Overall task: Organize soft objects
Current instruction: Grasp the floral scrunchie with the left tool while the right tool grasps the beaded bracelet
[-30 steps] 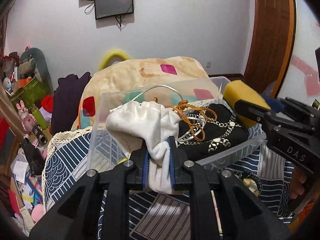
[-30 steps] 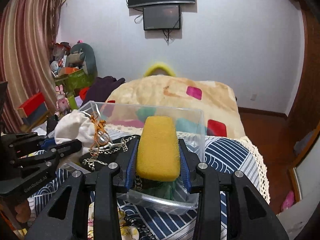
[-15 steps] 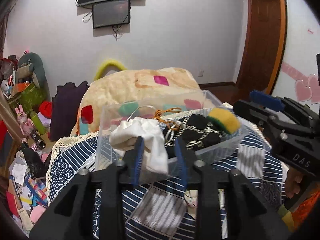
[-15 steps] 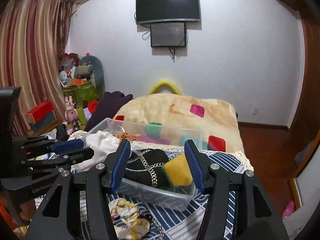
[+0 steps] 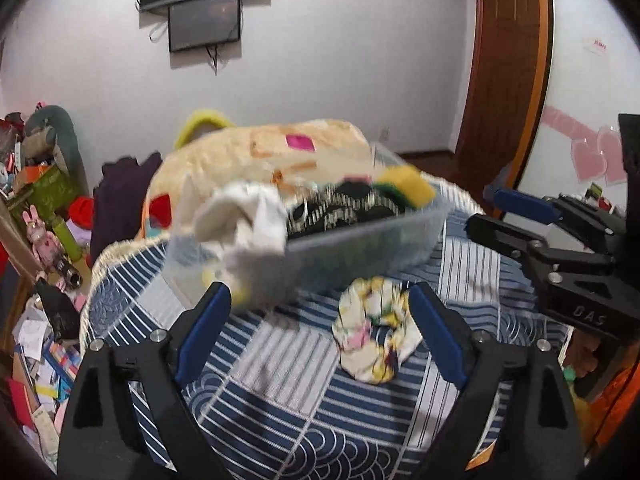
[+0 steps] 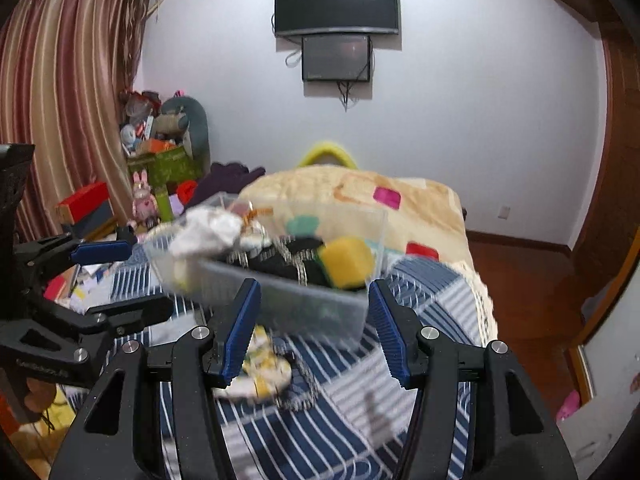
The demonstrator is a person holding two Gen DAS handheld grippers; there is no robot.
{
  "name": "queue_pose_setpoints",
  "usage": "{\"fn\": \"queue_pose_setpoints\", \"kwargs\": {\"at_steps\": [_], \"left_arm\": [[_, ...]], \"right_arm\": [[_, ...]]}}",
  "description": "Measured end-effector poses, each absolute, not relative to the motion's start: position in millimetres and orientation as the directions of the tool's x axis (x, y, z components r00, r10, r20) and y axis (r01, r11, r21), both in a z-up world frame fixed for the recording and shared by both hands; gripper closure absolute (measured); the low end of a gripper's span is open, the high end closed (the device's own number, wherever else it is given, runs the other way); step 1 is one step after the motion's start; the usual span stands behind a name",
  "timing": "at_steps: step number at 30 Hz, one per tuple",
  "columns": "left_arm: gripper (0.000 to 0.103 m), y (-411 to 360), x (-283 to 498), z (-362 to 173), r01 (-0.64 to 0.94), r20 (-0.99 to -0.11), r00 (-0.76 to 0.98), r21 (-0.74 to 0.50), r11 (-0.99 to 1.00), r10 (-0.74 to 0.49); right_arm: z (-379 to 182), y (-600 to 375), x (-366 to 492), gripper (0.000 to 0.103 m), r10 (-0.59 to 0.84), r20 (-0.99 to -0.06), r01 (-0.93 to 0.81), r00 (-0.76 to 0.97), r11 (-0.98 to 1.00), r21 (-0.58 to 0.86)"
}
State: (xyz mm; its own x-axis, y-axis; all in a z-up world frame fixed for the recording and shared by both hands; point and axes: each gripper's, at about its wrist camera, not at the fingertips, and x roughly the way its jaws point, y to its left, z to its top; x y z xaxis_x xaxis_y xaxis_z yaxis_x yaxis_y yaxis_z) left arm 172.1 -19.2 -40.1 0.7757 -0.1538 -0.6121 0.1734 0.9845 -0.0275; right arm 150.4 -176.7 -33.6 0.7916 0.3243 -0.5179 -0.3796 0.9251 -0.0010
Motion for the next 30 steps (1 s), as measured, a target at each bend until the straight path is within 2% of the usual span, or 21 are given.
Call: {"fn": "queue_pose_setpoints", "kwargs": {"at_steps": [8, 10, 14, 18, 20, 21, 23, 24, 25, 26, 27, 28, 30], "left_arm": [[0.014, -26, 188, -84, 0.183, -0.714, 0.680, -0.056, 0.981, -0.168], [0.023, -30, 193, -91, 0.184, -0.729, 0.665, -0.052, 0.982, -0.163], [0.029, -36, 207, -102, 0.190, -0.761, 0.625, -0.069, 0.979, -0.175], [0.039, -43, 220, -115, 0.202, -0.787, 0.593, -0.061, 0.977, -0.172], [0.042, -46, 226, -125, 0.208, -0.804, 0.569, -0.058, 0.976, -0.169], [0.049, -46, 227, -126, 0.208, -0.802, 0.572, -0.065, 0.976, -0.175], [0.053, -46, 227, -124, 0.216, -0.796, 0.575, -0.074, 0.974, -0.188], [0.060, -46, 227, -124, 0.219, -0.797, 0.573, -0.078, 0.973, -0.192], [0.069, -46, 228, -124, 0.219, -0.797, 0.572, -0.078, 0.973, -0.193], [0.072, -45, 227, -124, 0.221, -0.795, 0.575, -0.081, 0.972, -0.197], [0.078, -46, 227, -124, 0.226, -0.792, 0.575, -0.084, 0.970, -0.203], [0.083, -46, 226, -123, 0.227, -0.790, 0.578, -0.083, 0.970, -0.203], [0.087, -44, 224, -123, 0.227, -0.786, 0.584, -0.080, 0.971, -0.202]], "right_arm": [[-72, -184, 151, 0.053, 0.310, -0.619, -0.378, 0.722, 0.926, 0.023], [-79, -185, 155, 0.059, 0.314, -0.640, -0.381, 0.702, 0.924, 0.035], [-89, -183, 161, 0.063, 0.326, -0.667, -0.391, 0.670, 0.919, 0.056], [-98, -179, 172, 0.075, 0.312, -0.719, -0.395, 0.620, 0.917, 0.057], [-103, -176, 179, 0.075, 0.316, -0.744, -0.403, 0.588, 0.912, 0.069], [-105, -175, 182, 0.075, 0.316, -0.755, -0.408, 0.574, 0.910, 0.071], [-108, -172, 184, 0.076, 0.315, -0.762, -0.418, 0.566, 0.906, 0.064], [-108, -168, 184, 0.077, 0.311, -0.761, -0.424, 0.569, 0.904, 0.053], [-107, -166, 183, 0.080, 0.310, -0.758, -0.432, 0.573, 0.901, 0.042], [-107, -163, 183, 0.089, 0.313, -0.758, -0.446, 0.572, 0.895, 0.033], [-107, -161, 182, 0.093, 0.316, -0.758, -0.457, 0.571, 0.889, 0.027], [-107, -160, 180, 0.093, 0.313, -0.755, -0.461, 0.577, 0.887, 0.016], [-107, -159, 177, 0.095, 0.310, -0.748, -0.465, 0.588, 0.885, 0.001]]}}
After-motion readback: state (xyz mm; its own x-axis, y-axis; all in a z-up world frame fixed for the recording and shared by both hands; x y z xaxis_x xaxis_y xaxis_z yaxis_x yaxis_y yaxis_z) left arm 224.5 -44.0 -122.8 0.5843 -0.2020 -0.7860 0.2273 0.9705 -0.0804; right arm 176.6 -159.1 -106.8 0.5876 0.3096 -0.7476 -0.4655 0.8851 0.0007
